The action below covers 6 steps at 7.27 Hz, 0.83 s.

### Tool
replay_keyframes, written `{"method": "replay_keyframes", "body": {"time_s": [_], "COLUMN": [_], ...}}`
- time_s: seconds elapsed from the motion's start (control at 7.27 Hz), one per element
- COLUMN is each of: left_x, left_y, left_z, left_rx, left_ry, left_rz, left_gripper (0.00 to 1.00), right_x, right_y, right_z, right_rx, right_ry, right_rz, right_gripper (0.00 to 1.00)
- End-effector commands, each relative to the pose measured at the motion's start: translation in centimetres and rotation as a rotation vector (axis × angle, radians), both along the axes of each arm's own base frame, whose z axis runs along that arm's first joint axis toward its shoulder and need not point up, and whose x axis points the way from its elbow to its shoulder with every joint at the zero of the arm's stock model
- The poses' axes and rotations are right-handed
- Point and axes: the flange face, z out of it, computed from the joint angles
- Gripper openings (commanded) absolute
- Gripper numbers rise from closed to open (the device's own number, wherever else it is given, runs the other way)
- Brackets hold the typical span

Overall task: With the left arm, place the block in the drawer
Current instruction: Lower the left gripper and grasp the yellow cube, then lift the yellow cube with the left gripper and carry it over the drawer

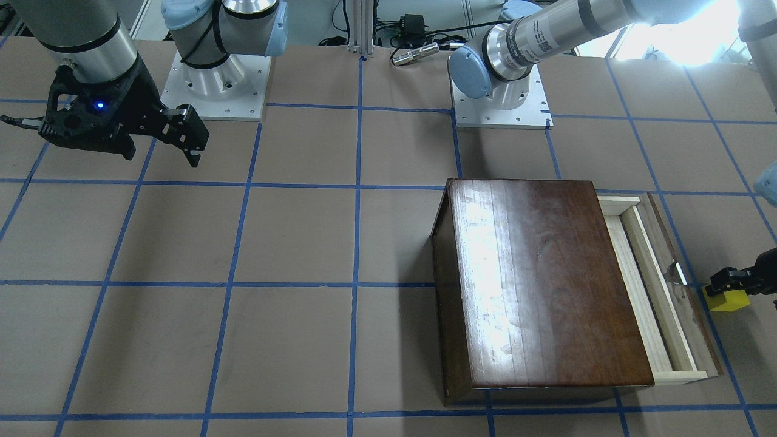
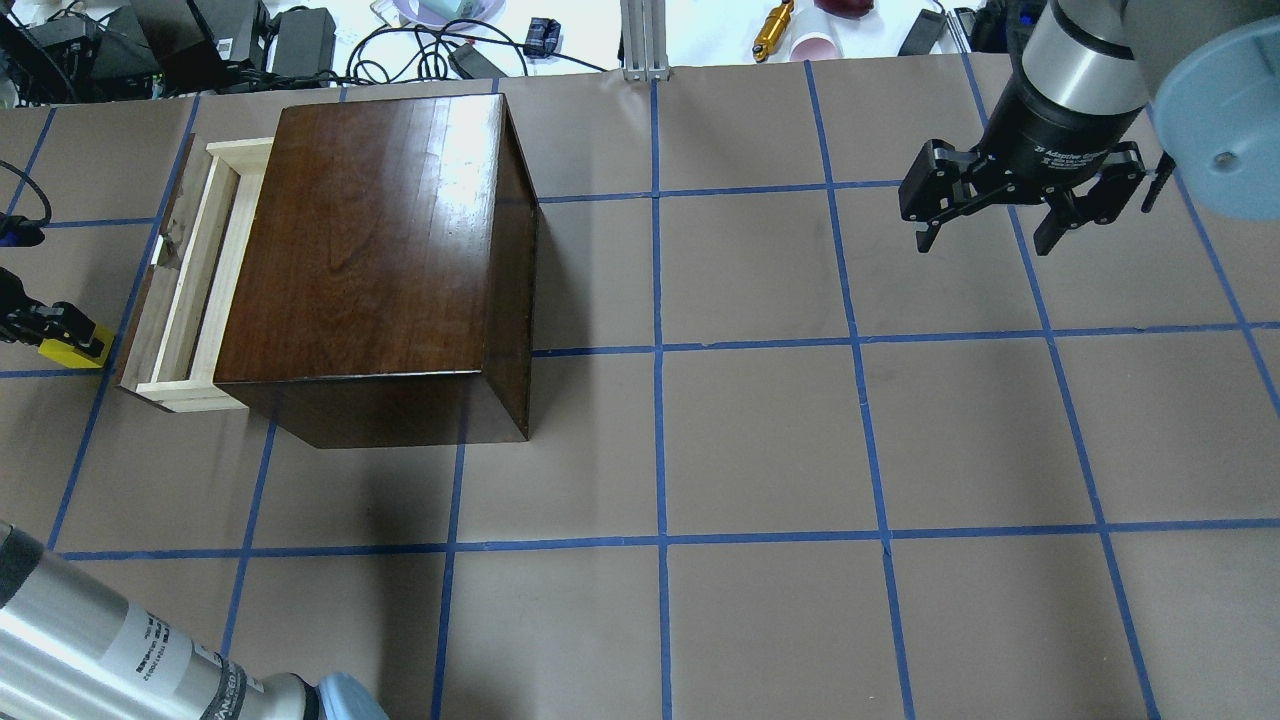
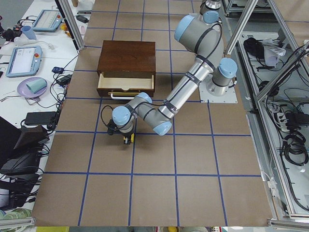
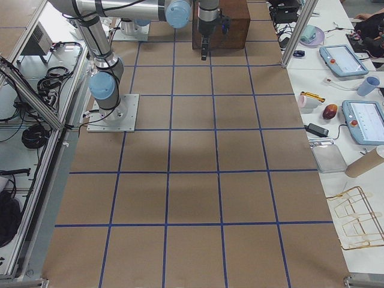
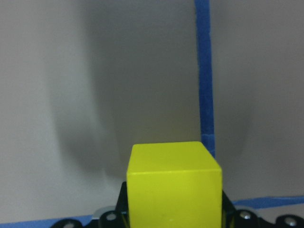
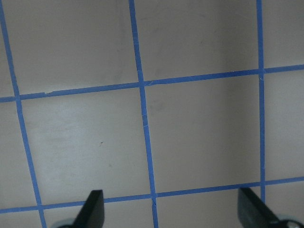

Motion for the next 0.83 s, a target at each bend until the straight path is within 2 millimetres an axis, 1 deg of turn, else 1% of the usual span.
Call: {"method": "replay_keyframes", "body": {"time_s": [0.0,0.28,0.41,0.55,0.69], "left_x": [0.0,0.0,-0.1,-0.4,-0.9], "left_y": [0.0,0.0,0.1,0.2,0.5], "left_z": [0.0,0.0,0.8,2.9,5.5], "left_rx": [0.001,0.0,-0.003,-0.017,-0.029], "left_ry": [0.001,0.002,-0.003,-0.023,-0.037], "left_rz": [0.0,0.0,0.002,-0.005,-0.009], "left_gripper": [0.21,0.2,0.2,0.19,0.16], "right_x": [0.0,0.0,0.0,0.0,0.0], "right_y": [0.0,0.0,0.0,0.0,0.0], "right_z": [0.0,0.0,0.0,0.0,0.0], "right_rx": [0.0,0.0,0.0,0.0,0.0], "right_ry": [0.0,0.0,0.0,0.0,0.001], "right_rz": [0.0,0.0,0.0,0.0,0.0], "right_gripper": [1.0,1.0,1.0,1.0,1.0]}}
